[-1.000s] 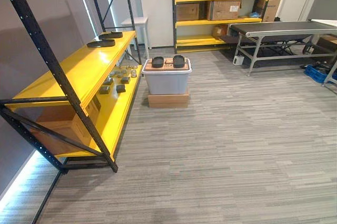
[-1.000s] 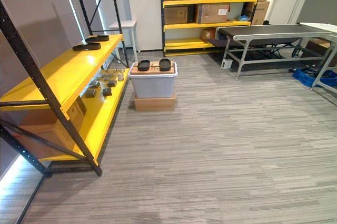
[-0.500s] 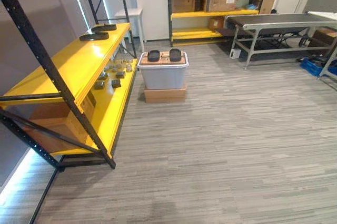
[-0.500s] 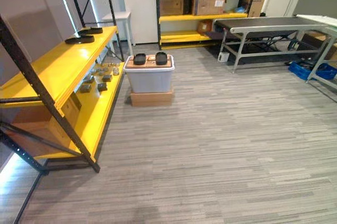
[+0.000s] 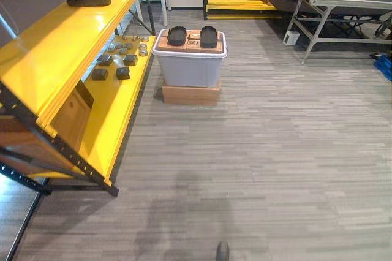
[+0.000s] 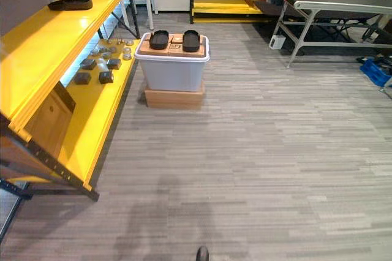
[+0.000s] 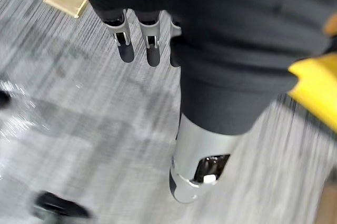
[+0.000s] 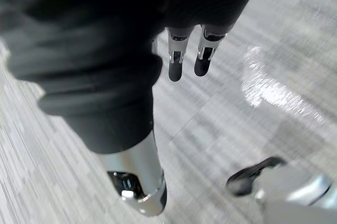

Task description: Walk over and take plastic housings, then place them on the shelf

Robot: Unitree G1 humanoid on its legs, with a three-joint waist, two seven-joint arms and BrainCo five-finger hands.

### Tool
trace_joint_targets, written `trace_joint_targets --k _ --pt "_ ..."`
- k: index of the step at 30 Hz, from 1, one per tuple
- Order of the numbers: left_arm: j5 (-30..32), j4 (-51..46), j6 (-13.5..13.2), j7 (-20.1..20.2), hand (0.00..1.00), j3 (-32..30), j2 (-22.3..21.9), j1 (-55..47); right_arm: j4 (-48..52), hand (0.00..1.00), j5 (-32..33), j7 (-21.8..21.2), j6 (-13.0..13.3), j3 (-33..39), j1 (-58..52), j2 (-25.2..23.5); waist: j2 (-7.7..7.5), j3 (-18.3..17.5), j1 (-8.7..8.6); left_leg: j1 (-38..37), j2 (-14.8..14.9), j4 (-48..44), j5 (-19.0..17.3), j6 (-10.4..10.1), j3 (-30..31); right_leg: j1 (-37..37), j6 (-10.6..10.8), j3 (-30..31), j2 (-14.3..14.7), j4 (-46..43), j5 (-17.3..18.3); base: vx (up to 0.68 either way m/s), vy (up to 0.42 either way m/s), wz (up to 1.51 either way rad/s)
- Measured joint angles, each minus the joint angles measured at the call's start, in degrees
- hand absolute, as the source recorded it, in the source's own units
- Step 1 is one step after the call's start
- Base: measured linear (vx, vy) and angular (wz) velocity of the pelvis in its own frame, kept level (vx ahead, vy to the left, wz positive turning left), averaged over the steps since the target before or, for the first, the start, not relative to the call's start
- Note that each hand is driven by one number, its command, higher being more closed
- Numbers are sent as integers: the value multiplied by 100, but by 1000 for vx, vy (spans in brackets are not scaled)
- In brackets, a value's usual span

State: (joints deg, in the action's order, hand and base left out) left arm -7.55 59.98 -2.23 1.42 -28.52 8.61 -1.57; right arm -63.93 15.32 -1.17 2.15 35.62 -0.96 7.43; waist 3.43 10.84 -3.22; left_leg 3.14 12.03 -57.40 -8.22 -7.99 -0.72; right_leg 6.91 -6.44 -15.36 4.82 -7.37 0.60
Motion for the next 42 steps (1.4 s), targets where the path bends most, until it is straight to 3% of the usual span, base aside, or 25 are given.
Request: trace_joint_targets --k 3,5,8,10,12,13,14,15,17,20,21,22,23,24,25,27,29,30,33,35,36,37,38,40,42 --pt "-4 -34 76 -51 0 -45 -175 -125 235 0 1 41 -8 -224 103 -82 -85 24 325 1164 234 -844 -281 158 -814 -1137 -80 487 96 622 149 664 -133 -56" --pt "-34 -34 81 -52 0 -46 -319 -255 248 0 -13 38 -21 -262 502 -83 -105 24 601 1855 -38 627 -467 294 -1108 -1487 33 935 -108 829 360 652 36 -108" --pt "-77 -53 76 -111 0 27 -662 -582 335 0 -15 82 -15 -248 684 -59 -96 -53 832 2091 -378 4033 28 349 -1059 -2214 412 1297 -469 1056 936 652 175 -70" --pt "-126 -43 78 -125 0 73 -657 -736 296 0 -18 118 -17 -432 499 -103 -293 -266 931 2111 -634 3701 499 536 -961 -2432 593 1354 -747 963 1224 648 228 -31" --pt "-260 -22 78 -155 0 74 -692 -798 181 0 -27 118 -21 -418 449 -135 -368 -385 902 1722 -919 3616 996 1304 -681 -1973 955 1332 -951 -893 1385 895 308 -15" --pt "-266 -20 80 -175 0 81 -636 -808 144 0 -29 120 -21 -417 382 -191 -410 -352 881 1355 -975 3636 996 1341 -686 -1649 1311 1312 -1043 -2158 1147 780 306 -1" --pt "-303 -31 78 -203 0 117 -544 -799 145 0 -40 116 -20 -424 272 -265 -550 -339 820 933 -1088 3764 804 1377 -669 -1262 1719 1324 -1210 -3328 475 868 267 37" --pt "-311 -36 77 -232 0 294 -412 -725 101 0 -42 116 -20 -437 168 -312 -622 -293 701 393 -1215 3988 667 1455 -532 -810 1716 1207 -1432 -4581 97 697 146 51" --pt "-371 -75 66 -239 0 437 -348 -577 31 0 -49 116 -19 -531 86 -276 -562 -284 623 -385 -1181 4410 493 1449 -374 -220 1161 656 -1659 -5110 561 740 84 53" --pt "-433 -151 55 -246 0 537 -199 -153 -4 0 -240 112 -18 -758 48 -285 -475 -229 449 -1129 -894 4902 203 1378 -7 595 965 208 -1335 -3520 964 597 -53 61" --pt "-431 -149 39 -297 0 548 -159 72 -3 0 -242 115 -18 -754 -29 -281 -503 -224 347 -1375 -790 5071 -1 1258 184 764 1090 152 -1111 -1574 712 649 -173 71" --pt "-430 -148 34 -330 0 548 -143 162 1 0 -242 118 -16 -744 -81 -265 -549 -212 333 -1513 -808 5153 -73 1224 261 799 1142 171 -1093 -768 477 851 -300 84" --pt "-423 -146 21 -371 0 513 -164 287 2 0 -242 125 -18 -623 -180 -233 -559 -191 264 -1781 -811 5262 -270 1170 420 932 1172 351 -1096 -88 -239 803 -351 91" --pt "-413 -146 12 -391 0 499 -311 281 21 0 -241 136 -20 -443 -368 -192 -365 -294 136 -1917 -631 5246 -391 1037 650 913 820 535 -891 -411 -663 827 -350 82" --pt "-405 -169 2 -377 0 443 -425 304 33 0 -241 144 -20 -331 -372 -181 -254 -305 148 -1882 -550 5070 -392 1028 644 977 683 514 -840 -717 -353 826 -318 48" --pt "-403 -249 -28 -383 0 101 -684 306 53 0 -240 149 -26 -191 -366 -241 -141 -270 188 -1499 -465 3638 -233 775 646 776 526 426 -752 -1193 192 856 -294 7" --pt "-408 -334 -33 -367 0 -107 -911 186 283 0 -236 148 -57 -314 -462 -323 -25 -166 225 -505 -144 848 529 -49 579 -87 377 291 -494 -956 617 665 -210 17" --pt "-420 -387 -32 -354 0 -93 -945 97 285 0 -236 151 -83 -417 -447 -344 -14 -142 274 127 14 -488 405 -153 416 -636 341 284 -371 -644 687 604 -120 -3" --pt "-487 -358 -29 -356 0 19 -935 -123 334 0 -233 158 -96 -395 -259 -368 -199 -124 506 1221 215 -669 -48 46 -372 -1543 349 453 -470 104 687 595 -46 -30" --pt "-621 -274 -46 -357 0 73 -890 -325 436 0 -224 173 -93 -197 -43 -292 -222 -98 585 1569 63 1262 -263 175 -705 -1917 602 552 -731 321 828 558 117 -34" --pt "-626 -257 -43 -357 0 80 -873 -500 504 0 -223 177 -85 -175 18 -257 -179 -132 582 1466 -147 3055 7 384 -724 -2095 808 554 -835 422 964 545 185 -29" --pt "-621 -234 -43 -355 0 87 -857 -574 509 0 -220 195 -82 -182 28 -246 -188 -162 612 1409 -242 3418 769 501 -694 -2190 919 597 -881 458 1062 680 223 -20" --pt "-622 -133 -37 -365 0 91 -750 -633 502 0 -214 237 -87 -277 72 -337 -395 -284 670 1261 -506 3607 659 570 -797 -2265 935 640 -1162 486 1039 584 195 18" --pt "-616 -130 -42 -361 0 266 -637 -598 529 0 -214 285 -85 -435 136 -323 -415 -330 557 1192 -639 3645 588 668 -691 -2255 1069 717 -1226 239 708 576 215 43" --pt "-614 -141 -37 -365 0 321 -534 -594 1085 0 -236 374 -74 -762 154 -344 -415 -331 560 650 -681 3990 354 710 -688 -1648 1335 865 -1323 -1435 523 512 211 8"
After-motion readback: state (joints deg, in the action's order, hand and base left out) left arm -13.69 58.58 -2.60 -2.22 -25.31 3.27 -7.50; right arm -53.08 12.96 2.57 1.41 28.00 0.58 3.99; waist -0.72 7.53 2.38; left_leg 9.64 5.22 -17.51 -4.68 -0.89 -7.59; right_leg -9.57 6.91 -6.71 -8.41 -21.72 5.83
